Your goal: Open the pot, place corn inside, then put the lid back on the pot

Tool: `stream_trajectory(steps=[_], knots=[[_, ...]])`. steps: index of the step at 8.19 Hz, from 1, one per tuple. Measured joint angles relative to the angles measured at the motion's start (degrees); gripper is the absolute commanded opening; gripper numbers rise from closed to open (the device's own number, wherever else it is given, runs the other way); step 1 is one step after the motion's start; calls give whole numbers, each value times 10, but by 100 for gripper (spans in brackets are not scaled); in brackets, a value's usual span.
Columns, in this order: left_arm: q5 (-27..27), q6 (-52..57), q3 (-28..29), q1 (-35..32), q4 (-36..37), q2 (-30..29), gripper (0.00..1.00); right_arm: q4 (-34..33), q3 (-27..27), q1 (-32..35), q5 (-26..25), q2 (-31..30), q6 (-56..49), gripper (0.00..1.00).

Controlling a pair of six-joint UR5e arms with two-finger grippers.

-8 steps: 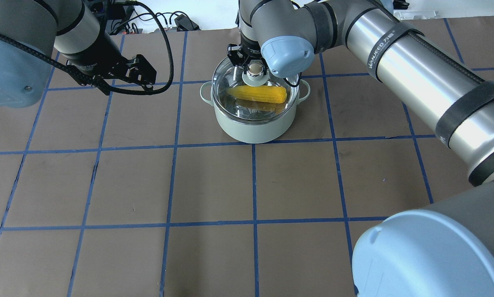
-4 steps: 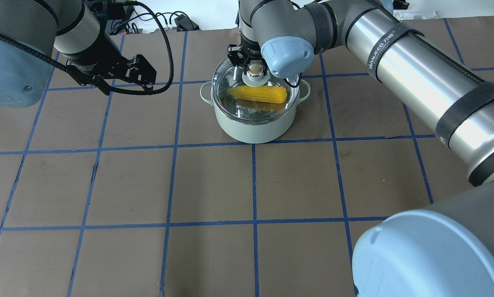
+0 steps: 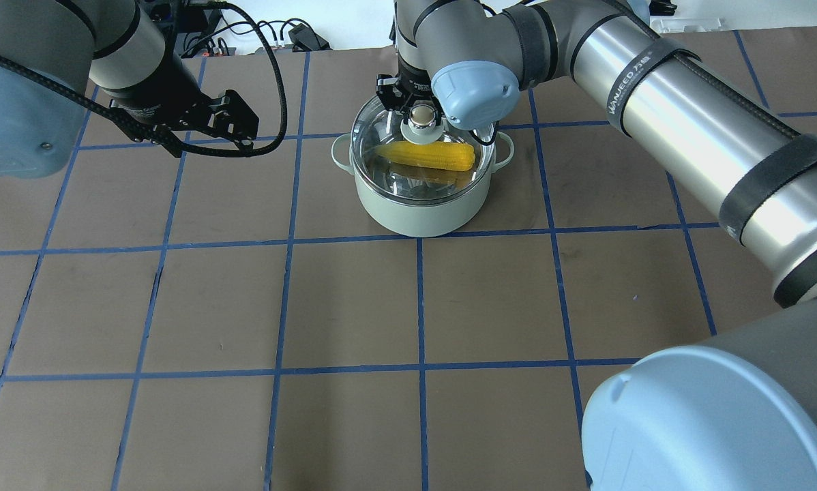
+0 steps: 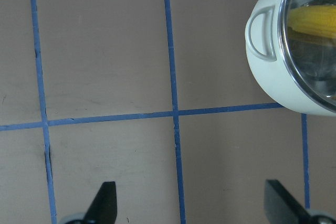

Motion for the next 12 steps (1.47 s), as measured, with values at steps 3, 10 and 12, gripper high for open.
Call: stream_trajectory(steps=[3, 10, 12], knots=[[0, 0, 0, 0, 0, 0, 100, 0, 1, 0, 0, 1, -1, 24], [0, 3, -5, 0, 1, -1, 100, 31, 0, 0, 1, 0, 0, 25], [1, 4, -5, 0, 1, -2, 100, 40, -2, 0, 5, 0, 0, 25]])
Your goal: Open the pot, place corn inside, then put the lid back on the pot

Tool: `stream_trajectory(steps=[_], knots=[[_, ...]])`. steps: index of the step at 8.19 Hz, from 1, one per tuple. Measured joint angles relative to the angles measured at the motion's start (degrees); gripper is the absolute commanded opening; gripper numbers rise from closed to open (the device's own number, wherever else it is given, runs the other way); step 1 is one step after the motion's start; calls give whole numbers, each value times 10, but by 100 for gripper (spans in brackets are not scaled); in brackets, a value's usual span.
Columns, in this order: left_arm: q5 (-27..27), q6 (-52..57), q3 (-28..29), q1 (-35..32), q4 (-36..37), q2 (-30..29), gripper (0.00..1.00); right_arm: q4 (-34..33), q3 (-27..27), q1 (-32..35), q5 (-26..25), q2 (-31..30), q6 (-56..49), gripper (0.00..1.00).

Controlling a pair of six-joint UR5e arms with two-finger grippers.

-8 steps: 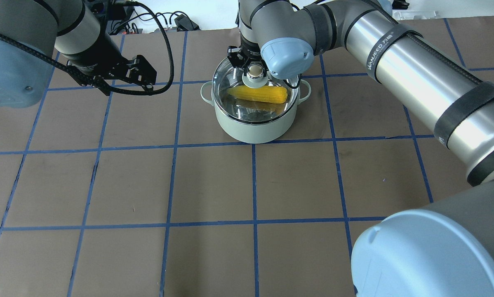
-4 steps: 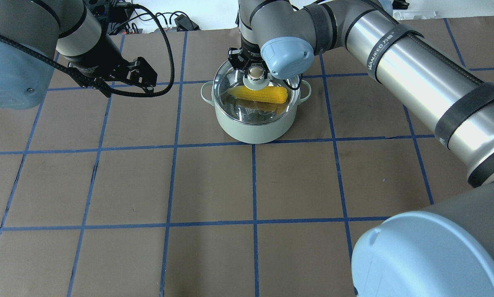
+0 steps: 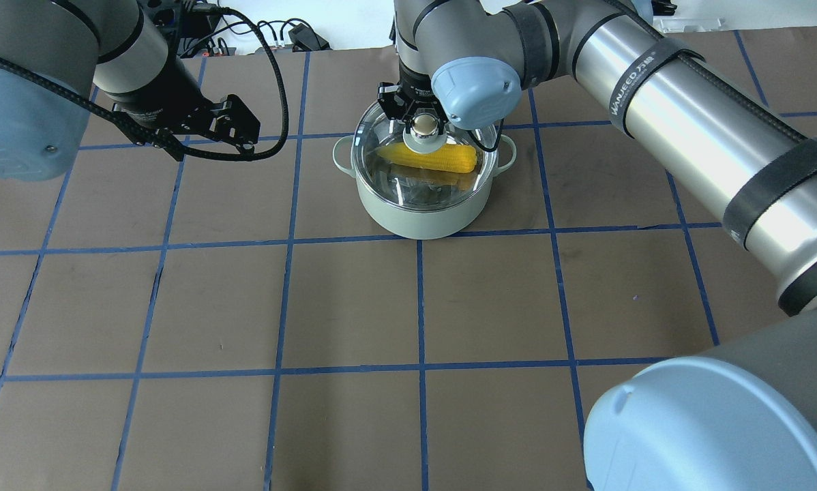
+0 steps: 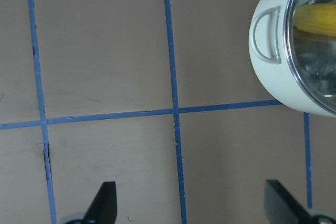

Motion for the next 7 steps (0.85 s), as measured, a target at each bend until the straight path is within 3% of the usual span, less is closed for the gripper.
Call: stream_trajectory(steps=[7], knots=[[-1, 0, 0, 0, -1, 2, 100, 1, -11, 0, 4, 2, 0, 25]])
